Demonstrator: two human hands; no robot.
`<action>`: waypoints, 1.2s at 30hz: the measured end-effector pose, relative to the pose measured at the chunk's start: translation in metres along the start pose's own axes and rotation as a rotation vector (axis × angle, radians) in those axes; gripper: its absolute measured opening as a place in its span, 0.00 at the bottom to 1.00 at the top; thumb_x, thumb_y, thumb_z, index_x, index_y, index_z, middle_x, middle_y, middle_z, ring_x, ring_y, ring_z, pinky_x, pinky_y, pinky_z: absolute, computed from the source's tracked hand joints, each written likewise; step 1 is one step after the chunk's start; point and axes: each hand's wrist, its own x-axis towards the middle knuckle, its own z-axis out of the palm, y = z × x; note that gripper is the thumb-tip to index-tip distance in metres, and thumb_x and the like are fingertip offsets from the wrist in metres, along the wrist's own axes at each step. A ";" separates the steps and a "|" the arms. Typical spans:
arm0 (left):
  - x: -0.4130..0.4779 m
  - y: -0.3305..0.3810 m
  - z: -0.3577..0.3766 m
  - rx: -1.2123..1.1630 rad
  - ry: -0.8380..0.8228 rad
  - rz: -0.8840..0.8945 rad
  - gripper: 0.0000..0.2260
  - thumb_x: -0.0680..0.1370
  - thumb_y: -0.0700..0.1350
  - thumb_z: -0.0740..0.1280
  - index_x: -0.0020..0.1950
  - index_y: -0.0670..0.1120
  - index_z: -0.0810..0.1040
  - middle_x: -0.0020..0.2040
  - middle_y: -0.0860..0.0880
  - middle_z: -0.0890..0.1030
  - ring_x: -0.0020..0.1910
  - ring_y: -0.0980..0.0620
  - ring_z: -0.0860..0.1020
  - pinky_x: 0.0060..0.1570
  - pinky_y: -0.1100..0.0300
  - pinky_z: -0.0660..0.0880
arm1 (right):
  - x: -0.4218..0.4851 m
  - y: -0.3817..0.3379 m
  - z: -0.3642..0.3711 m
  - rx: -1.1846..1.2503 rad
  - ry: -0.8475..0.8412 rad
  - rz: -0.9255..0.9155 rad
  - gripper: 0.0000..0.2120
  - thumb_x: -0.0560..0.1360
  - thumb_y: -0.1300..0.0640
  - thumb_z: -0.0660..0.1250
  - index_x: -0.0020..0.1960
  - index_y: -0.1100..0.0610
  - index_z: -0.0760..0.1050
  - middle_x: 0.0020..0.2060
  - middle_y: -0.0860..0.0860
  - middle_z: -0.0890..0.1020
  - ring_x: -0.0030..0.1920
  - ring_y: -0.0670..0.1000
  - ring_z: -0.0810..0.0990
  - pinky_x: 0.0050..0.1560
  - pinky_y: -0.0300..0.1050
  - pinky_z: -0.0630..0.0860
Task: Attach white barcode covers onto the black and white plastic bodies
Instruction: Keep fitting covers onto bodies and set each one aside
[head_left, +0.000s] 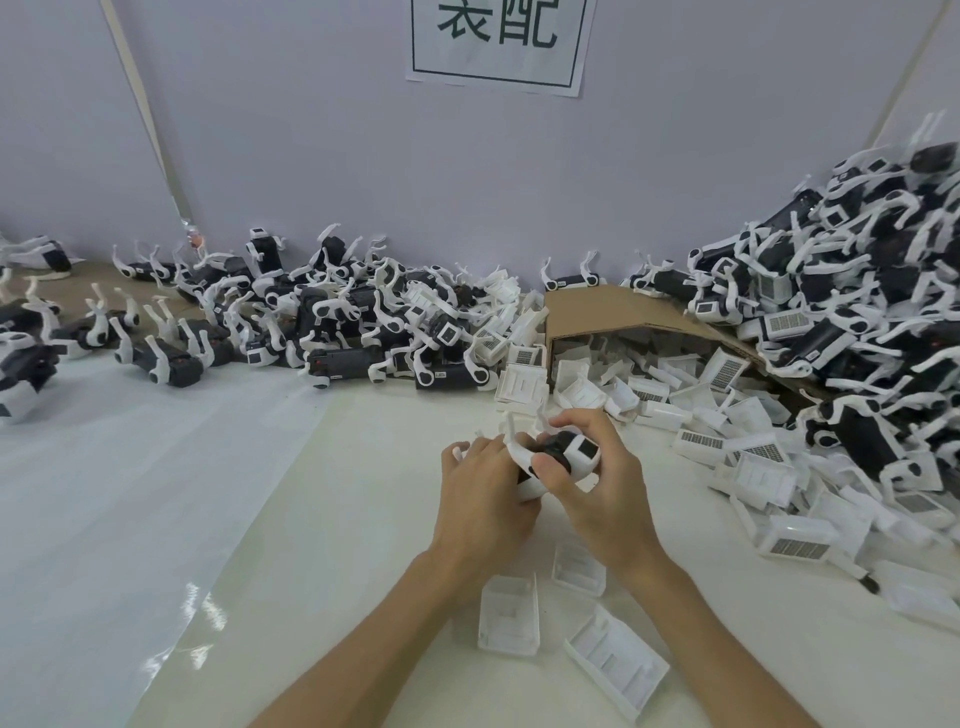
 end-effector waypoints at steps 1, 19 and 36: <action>0.000 0.000 -0.001 -0.002 0.029 -0.005 0.15 0.74 0.42 0.65 0.58 0.56 0.76 0.44 0.58 0.75 0.51 0.52 0.73 0.49 0.56 0.56 | 0.000 -0.001 0.000 0.015 0.000 -0.008 0.17 0.69 0.41 0.70 0.55 0.45 0.75 0.46 0.42 0.83 0.48 0.45 0.82 0.46 0.31 0.74; 0.003 -0.003 0.004 0.002 0.106 0.036 0.03 0.75 0.49 0.67 0.45 0.52 0.75 0.39 0.56 0.79 0.42 0.52 0.76 0.43 0.55 0.57 | 0.008 0.002 -0.001 0.191 0.033 0.115 0.19 0.74 0.37 0.61 0.53 0.52 0.76 0.41 0.52 0.81 0.39 0.48 0.78 0.39 0.42 0.76; 0.003 -0.005 -0.002 -0.017 0.237 0.102 0.18 0.74 0.69 0.61 0.50 0.58 0.76 0.31 0.60 0.81 0.34 0.59 0.80 0.63 0.57 0.56 | 0.013 -0.002 -0.014 0.256 -0.179 0.400 0.11 0.83 0.50 0.61 0.59 0.54 0.78 0.47 0.52 0.82 0.44 0.50 0.79 0.42 0.45 0.76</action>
